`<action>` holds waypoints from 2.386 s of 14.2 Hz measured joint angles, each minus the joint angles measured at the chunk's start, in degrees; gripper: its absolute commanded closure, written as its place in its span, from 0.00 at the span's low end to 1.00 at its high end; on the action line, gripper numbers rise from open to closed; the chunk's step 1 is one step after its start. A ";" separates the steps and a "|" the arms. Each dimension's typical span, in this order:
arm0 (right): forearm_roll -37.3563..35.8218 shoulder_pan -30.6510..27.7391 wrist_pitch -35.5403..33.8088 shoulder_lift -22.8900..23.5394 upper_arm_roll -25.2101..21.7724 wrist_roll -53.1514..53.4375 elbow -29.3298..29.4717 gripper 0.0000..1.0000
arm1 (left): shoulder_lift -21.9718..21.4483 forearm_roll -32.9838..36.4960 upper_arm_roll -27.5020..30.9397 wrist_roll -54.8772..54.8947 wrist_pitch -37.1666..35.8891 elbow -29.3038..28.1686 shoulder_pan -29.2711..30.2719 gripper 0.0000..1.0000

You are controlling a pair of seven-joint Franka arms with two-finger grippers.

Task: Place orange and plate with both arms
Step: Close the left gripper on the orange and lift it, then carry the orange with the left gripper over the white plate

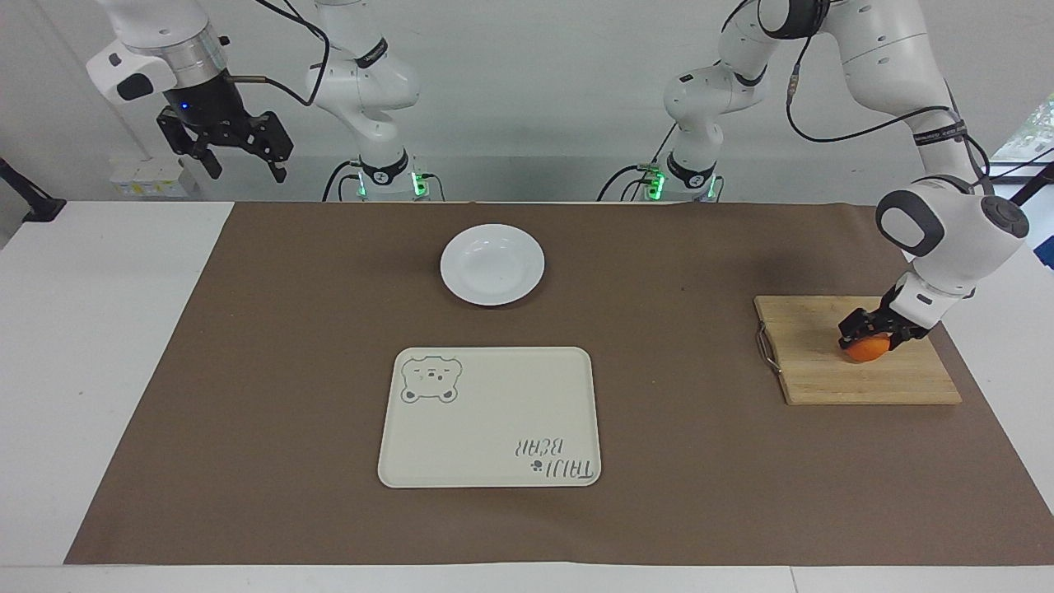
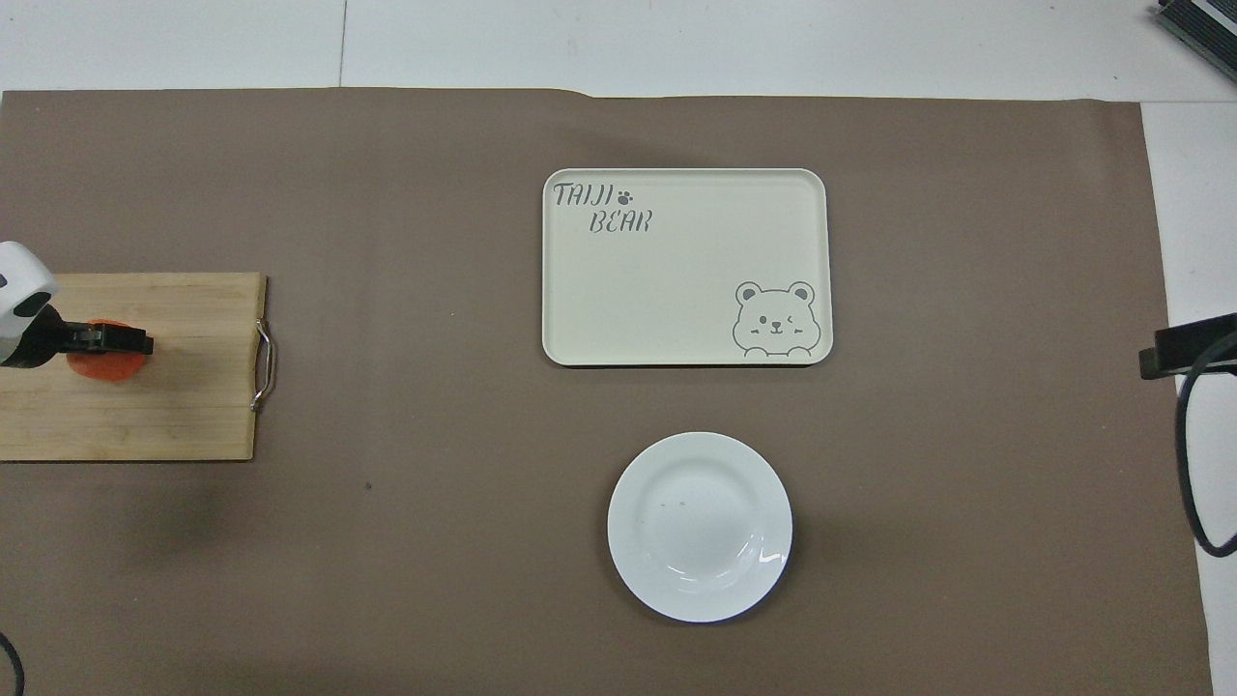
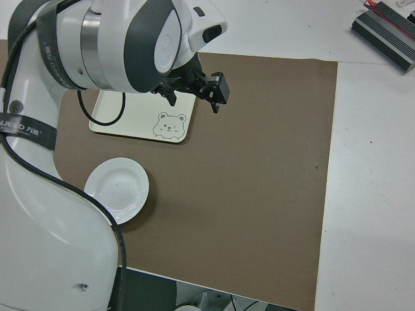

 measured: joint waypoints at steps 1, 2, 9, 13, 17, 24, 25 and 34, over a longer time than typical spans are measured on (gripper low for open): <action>0.00 0.00 0.00 0.00 0.00 0.00 0.00 0.00 | 0.00 0.00 -0.11 0.01 0.14 -0.03 -0.01 0.32; 0.00 0.00 0.00 0.00 0.00 0.00 0.00 0.00 | 0.00 0.00 -0.27 0.04 0.73 -0.03 -0.05 0.63; 0.00 0.00 0.00 0.00 0.00 0.00 0.00 0.00 | -4.23 -0.02 -1.05 0.87 -1.59 0.25 -4.41 1.00; 0.00 0.00 0.00 0.00 0.00 0.00 0.00 0.00 | -8.28 -0.16 -1.49 0.23 -3.51 0.29 -16.62 1.00; 0.00 0.00 0.00 0.00 0.00 0.00 0.00 0.00 | -8.42 -0.28 -1.66 -6.72 -1.88 0.29 -29.81 1.00; 0.00 0.00 0.00 0.00 0.00 0.00 0.00 0.00 | -7.46 -0.30 -1.82 -28.67 1.41 -0.02 -47.30 1.00; 0.00 0.00 0.00 0.00 0.00 0.00 0.00 0.00 | -7.31 -0.30 -1.85 -31.45 1.60 -0.12 -49.47 1.00; 0.00 0.00 -4.07 -0.64 0.00 0.00 -0.03 0.00 | -4.08 -0.32 -2.05 -51.52 7.65 -0.70 -66.28 1.00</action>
